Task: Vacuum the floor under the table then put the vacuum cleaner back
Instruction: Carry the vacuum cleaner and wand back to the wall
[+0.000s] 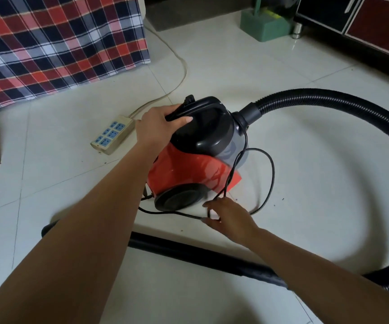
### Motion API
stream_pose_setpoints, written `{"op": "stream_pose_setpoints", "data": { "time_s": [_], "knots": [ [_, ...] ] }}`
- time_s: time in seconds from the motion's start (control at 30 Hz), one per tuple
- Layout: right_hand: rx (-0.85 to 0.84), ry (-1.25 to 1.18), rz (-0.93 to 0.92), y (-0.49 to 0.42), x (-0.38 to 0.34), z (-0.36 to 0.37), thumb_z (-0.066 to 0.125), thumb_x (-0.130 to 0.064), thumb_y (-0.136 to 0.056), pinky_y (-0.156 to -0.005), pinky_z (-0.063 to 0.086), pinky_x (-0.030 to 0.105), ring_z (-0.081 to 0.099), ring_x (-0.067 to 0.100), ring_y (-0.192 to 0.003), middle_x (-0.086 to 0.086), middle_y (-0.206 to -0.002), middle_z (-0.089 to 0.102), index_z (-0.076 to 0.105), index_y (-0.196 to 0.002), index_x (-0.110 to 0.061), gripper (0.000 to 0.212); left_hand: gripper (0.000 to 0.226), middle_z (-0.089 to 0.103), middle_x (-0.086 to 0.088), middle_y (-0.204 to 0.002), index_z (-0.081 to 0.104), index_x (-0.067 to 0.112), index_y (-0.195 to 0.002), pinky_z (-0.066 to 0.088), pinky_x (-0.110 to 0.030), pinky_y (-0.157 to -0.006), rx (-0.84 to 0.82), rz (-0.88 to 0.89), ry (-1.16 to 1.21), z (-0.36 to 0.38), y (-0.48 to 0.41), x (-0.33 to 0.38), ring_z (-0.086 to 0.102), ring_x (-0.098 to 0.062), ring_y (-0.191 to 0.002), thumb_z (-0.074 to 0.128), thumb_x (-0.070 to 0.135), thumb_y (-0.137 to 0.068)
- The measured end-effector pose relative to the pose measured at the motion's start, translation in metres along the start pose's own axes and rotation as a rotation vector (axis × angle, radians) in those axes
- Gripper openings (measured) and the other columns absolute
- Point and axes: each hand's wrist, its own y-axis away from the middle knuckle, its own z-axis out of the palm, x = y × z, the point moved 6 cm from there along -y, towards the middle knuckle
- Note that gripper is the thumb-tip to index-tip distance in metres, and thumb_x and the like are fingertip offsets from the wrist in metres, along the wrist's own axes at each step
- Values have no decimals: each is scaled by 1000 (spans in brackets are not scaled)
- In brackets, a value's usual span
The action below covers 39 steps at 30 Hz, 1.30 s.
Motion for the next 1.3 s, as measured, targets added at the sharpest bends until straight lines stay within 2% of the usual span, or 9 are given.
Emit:
{"op": "stream_pose_setpoints", "data": {
  "time_s": [0.13,0.27,0.37,0.47,0.67,0.83,1.0,1.13,1.3],
  "knots": [
    [-253,71,-18,8,-5,28,46,-47,-94,-97,39,33,47,21,-119,3,-127,55,47,-134,-20,48,37,72,9,-101,65,38,-118,42,-35,-101,34,10,-11,-1,3,2,62,-12,-105,66,45,-81],
    [-336,78,-36,19,-12,45,47,-51,-91,-97,40,35,46,22,-118,3,-123,55,51,-127,-18,49,38,72,11,-101,66,42,-115,40,-41,-104,42,10,24,1,6,2,63,-9,-103,67,48,-78],
    [-385,140,-88,24,-21,53,47,-54,-89,-87,43,37,49,24,-108,7,-112,57,56,-116,-12,50,39,73,9,-99,65,43,-114,41,-44,-104,44,4,37,2,6,1,65,-11,-102,67,51,-76],
    [-399,150,-160,29,-29,57,55,-50,-86,-78,41,35,50,23,-100,8,-105,57,56,-110,-9,47,37,73,9,-101,66,41,-115,41,-40,-103,53,3,17,1,6,3,63,-10,-102,67,48,-79],
    [-397,188,-144,28,-28,53,56,-33,-86,-78,41,35,52,26,-102,10,-108,57,53,-113,-7,37,37,71,8,-105,65,40,-117,37,-44,-106,60,-13,-7,-1,10,5,62,-13,-106,66,46,-80],
    [-351,337,-104,21,-9,34,52,-24,-86,-85,41,36,52,28,-107,10,-112,58,53,-115,-9,33,35,72,8,-101,65,39,-117,33,-45,-108,66,-15,-7,-3,15,7,61,-15,-104,65,45,-82],
    [-263,466,-77,26,14,15,52,-12,-84,-74,30,32,50,30,-107,13,-113,53,57,-116,-7,33,33,72,5,-100,66,37,-115,31,-45,-108,84,-32,-47,-4,19,9,62,-17,-102,65,46,-83],
    [-308,645,9,29,29,0,48,-11,-89,-77,35,32,57,26,-103,5,-108,62,55,-116,-15,28,25,72,3,-95,70,33,-107,32,-47,-108,83,-48,-50,0,25,13,62,-22,-97,62,43,-85],
    [-366,644,217,35,49,-14,53,-5,-89,-64,42,30,65,24,-96,2,-107,64,34,-135,-15,51,27,72,2,-91,70,32,-106,39,-47,-103,124,-62,-71,5,30,17,64,-24,-95,61,46,-85]
  ]
}}
